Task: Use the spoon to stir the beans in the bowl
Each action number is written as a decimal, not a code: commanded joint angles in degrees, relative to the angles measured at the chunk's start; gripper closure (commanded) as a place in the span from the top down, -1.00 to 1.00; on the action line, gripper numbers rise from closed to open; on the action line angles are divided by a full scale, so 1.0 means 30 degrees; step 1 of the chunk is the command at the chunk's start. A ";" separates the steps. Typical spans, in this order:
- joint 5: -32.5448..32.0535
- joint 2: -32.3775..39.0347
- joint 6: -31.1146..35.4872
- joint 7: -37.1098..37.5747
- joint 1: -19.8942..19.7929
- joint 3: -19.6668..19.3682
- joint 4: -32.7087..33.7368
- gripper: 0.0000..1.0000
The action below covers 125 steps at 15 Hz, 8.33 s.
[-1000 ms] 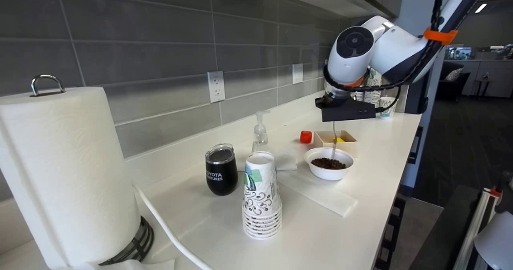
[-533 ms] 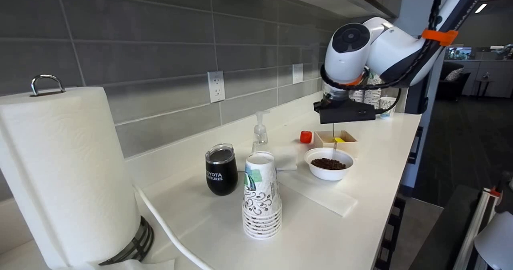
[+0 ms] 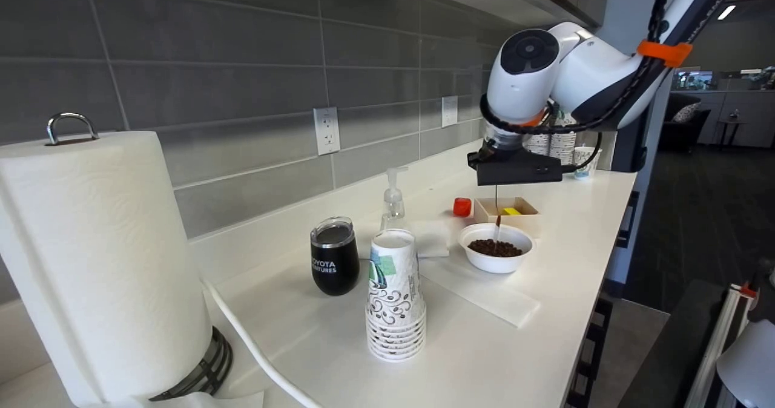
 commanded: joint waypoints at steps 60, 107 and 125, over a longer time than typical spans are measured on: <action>-0.7464 -0.1378 -0.1614 0.4901 0.1119 0.0216 -0.1087 -0.99; -0.6341 -0.0447 -0.3285 0.1431 0.1452 0.0351 -0.0965 -0.99; -0.0771 -0.0997 -0.0965 0.0922 0.1034 -0.0545 -0.1013 -0.99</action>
